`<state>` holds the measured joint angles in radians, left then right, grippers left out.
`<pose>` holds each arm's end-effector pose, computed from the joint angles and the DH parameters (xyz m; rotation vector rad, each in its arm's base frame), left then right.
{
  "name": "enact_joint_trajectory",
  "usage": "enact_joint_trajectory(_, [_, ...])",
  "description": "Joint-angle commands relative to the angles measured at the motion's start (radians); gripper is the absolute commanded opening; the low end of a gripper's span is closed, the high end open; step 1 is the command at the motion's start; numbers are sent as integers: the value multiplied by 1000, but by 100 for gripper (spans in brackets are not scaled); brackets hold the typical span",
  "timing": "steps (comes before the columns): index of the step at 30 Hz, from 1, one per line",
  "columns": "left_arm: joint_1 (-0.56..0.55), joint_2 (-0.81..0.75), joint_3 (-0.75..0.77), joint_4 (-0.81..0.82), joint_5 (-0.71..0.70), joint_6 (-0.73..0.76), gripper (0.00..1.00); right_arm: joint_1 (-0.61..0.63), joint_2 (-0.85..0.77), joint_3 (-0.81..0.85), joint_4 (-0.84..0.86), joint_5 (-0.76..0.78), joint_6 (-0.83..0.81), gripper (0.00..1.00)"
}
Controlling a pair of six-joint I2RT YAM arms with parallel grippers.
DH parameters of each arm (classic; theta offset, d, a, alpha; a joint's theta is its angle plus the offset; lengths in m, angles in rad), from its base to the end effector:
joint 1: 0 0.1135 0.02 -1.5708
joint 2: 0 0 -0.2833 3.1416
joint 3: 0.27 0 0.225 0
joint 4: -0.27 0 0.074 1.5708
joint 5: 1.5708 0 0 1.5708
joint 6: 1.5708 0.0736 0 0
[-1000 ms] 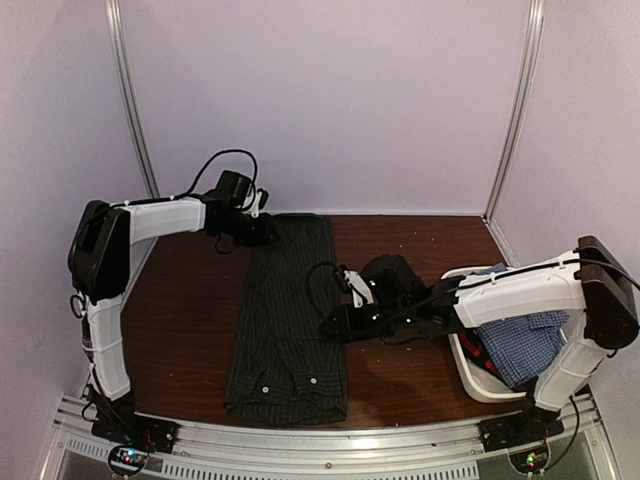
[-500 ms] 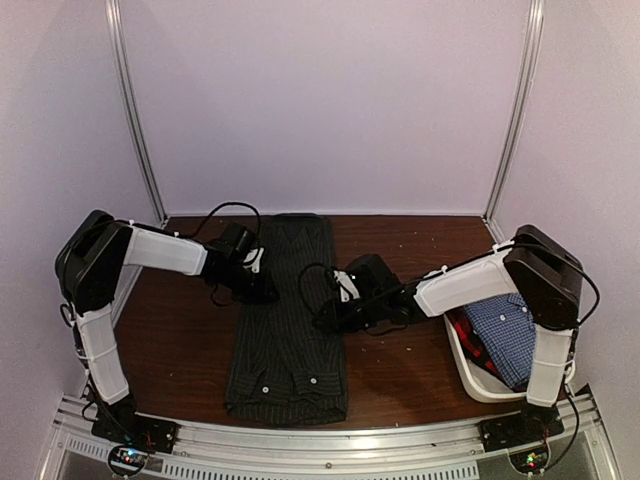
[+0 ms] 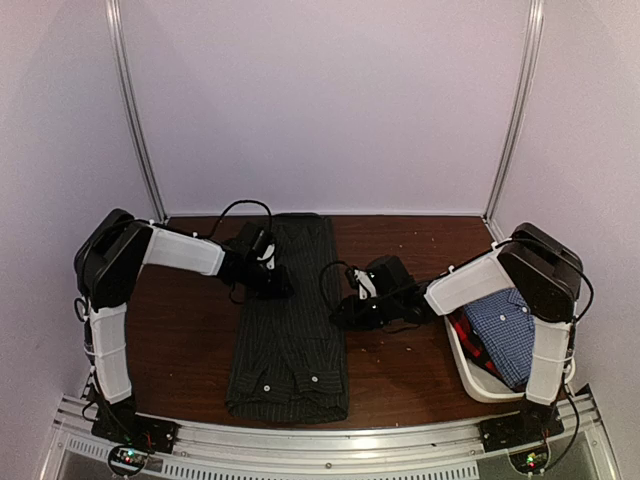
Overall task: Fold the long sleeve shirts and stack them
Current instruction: Adjust the rectangle-folded shirt at the center of the board.
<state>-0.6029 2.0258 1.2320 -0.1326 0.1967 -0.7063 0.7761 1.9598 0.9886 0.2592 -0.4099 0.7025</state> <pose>0.3437 -0.2541 0.1386 -0.0497 2.6492 -0.7456 0.2695 0.3057 0.1380 -0.3324 2.5097 1.1646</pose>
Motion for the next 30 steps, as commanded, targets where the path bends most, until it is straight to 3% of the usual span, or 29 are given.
enact_joint_trajectory(1, [-10,66,78,15,-15,-25,27,-38,-10,-20,-24,7,-20,34])
enact_joint_trajectory(12, [-9,167,237,-35,-27,-32,27,-120,-4,39,-125,14,-92,34])
enact_joint_trajectory(18, [-9,134,297,-93,-25,-7,27,-123,-54,56,-190,34,-120,35])
enact_joint_trajectory(23, [-15,18,242,-94,-4,-5,27,-120,-135,31,-225,48,-131,35])
enact_joint_trajectory(30, [-15,-173,40,-83,24,-13,29,-96,-274,-79,-242,29,-120,39])
